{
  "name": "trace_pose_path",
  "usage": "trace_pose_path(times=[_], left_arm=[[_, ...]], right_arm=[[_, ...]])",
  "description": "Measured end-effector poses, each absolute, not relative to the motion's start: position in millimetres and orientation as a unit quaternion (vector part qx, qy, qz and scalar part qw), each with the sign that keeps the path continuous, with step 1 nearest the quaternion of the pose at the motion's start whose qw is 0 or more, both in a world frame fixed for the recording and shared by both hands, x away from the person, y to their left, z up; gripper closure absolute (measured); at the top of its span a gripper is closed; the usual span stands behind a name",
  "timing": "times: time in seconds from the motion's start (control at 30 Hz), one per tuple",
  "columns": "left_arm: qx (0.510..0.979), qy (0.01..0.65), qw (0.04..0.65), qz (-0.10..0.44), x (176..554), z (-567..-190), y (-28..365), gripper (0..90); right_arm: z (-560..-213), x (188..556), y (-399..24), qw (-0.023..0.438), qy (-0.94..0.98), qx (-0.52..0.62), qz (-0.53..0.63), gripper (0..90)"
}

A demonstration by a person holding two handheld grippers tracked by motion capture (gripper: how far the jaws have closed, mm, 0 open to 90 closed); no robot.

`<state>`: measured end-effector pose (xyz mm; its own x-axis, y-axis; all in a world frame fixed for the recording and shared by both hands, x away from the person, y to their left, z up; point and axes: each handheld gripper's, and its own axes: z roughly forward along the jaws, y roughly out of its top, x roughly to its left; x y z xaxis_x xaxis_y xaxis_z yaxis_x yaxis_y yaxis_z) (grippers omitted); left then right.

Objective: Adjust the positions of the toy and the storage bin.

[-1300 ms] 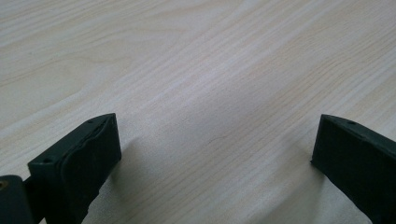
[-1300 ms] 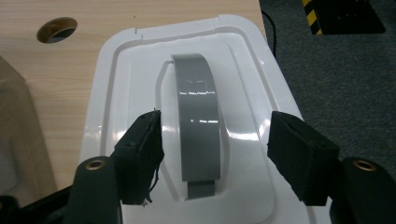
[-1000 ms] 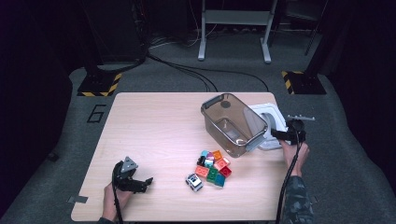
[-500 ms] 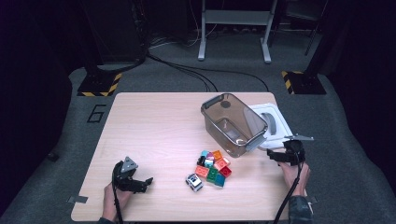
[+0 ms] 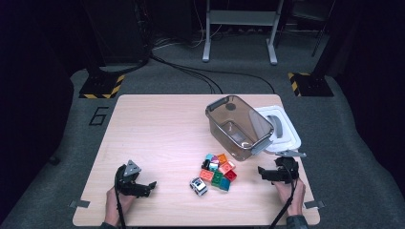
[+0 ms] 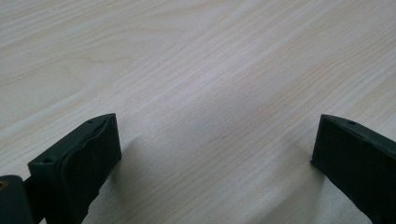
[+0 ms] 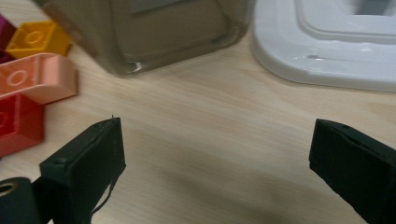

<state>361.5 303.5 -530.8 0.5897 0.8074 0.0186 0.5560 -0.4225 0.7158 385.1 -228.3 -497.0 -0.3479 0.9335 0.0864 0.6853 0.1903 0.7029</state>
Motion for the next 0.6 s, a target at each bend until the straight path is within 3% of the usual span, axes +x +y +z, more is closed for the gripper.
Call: trace_pose_path(times=[0.6], left_arm=[[0.822, 0.415, 0.343, 0.183, 361.4, -530.8, 303.4, 0.9]], right_arm=[[-501.2, 361.8, -174.3, 0.162, 0.778, 0.498, 0.347, 1.3]])
